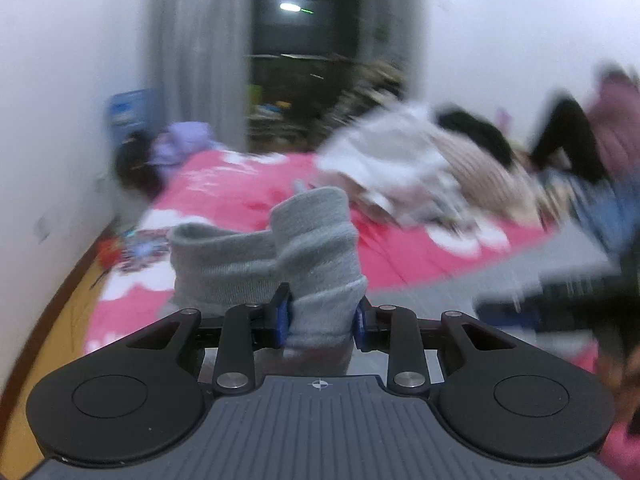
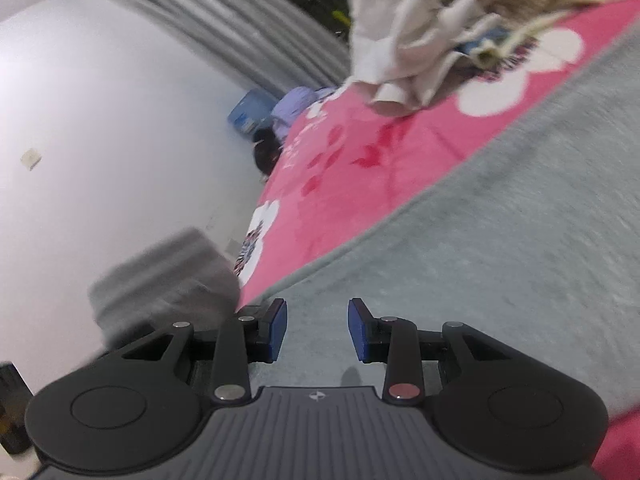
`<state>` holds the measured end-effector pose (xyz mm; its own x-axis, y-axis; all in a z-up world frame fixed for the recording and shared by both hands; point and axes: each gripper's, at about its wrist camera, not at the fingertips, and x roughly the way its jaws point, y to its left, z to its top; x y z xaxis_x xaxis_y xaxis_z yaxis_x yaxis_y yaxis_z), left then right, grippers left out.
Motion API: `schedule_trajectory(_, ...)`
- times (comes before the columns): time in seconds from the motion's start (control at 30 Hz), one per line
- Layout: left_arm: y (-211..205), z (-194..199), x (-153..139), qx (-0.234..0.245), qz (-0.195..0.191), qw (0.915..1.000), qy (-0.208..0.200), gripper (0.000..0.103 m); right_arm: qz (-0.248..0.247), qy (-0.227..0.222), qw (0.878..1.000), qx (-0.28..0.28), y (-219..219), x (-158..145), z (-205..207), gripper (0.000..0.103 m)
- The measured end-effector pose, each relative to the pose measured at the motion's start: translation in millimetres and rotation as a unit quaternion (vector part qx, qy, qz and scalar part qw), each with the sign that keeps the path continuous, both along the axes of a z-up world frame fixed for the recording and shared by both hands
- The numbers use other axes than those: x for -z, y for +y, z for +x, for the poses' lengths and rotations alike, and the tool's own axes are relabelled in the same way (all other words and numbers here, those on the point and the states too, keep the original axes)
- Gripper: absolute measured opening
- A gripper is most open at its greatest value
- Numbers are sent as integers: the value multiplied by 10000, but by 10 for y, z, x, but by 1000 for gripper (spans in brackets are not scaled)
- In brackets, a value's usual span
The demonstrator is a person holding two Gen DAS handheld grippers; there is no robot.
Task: Fold clothes
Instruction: 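Lift the sweatpants end with the left gripper toward the right gripper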
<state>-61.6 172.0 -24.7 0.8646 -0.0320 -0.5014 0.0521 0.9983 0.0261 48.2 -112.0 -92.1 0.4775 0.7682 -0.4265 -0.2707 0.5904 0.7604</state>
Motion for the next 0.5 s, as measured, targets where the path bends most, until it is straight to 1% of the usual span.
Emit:
schedule_trajectory(0.03, -134, 43, 114, 283, 199, 9991, 232, 30, 1, 82, 10000, 32, -10, 46, 6, 37)
schedule_trajectory(0.1, -313, 65, 304, 712, 565, 9937, 650, 32, 4, 247, 9996, 95, -30, 138, 19, 37)
schedule_trajectory(0.13, -394, 69, 394, 911, 743, 9895, 847, 37, 6, 296, 9995, 114, -38, 167, 26, 37)
schedule_trajectory(0.17, -433, -7, 402, 1052, 861, 9865, 916, 41, 8, 315, 9994, 120, -46, 182, 33, 37)
schedule_trajectory(0.2, -429, -89, 382, 1170, 884, 9848, 928, 44, 26, 337, 9993, 125, -56, 192, 36, 37)
schedule_trajectory(0.23, -369, -119, 329, 1318, 678, 9838, 1004, 52, 58, 362, 9992, 128, -70, 198, 37, 37)
schedule_trajectory(0.27, -290, -133, 261, 1478, 390, 9820, 1106, 55, 98, 395, 9991, 132, -80, 203, 45, 37)
schedule_trajectory(0.33, -44, -91, 128, 1610, -405, 9761, 1403, 55, 174, 454, 9987, 144, -71, 203, 85, 38)
schedule_trajectory(0.37, 99, -43, 65, 1591, -808, 9715, 1562, 55, 210, 480, 9985, 150, -64, 202, 106, 41)
schedule_trajectory(0.4, 251, 23, -5, 1481, -1204, 9674, 1666, 55, 250, 484, 9984, 153, -54, 193, 121, 41)
schedule_trajectory(0.43, 375, 86, -64, 1292, -1507, 9655, 1684, 56, 281, 454, 9985, 149, -36, 171, 127, 41)
schedule_trajectory(0.5, 533, 237, -138, 839, -1871, 9646, 1660, 56, 329, 377, 9987, 119, 10, 116, 132, 42)
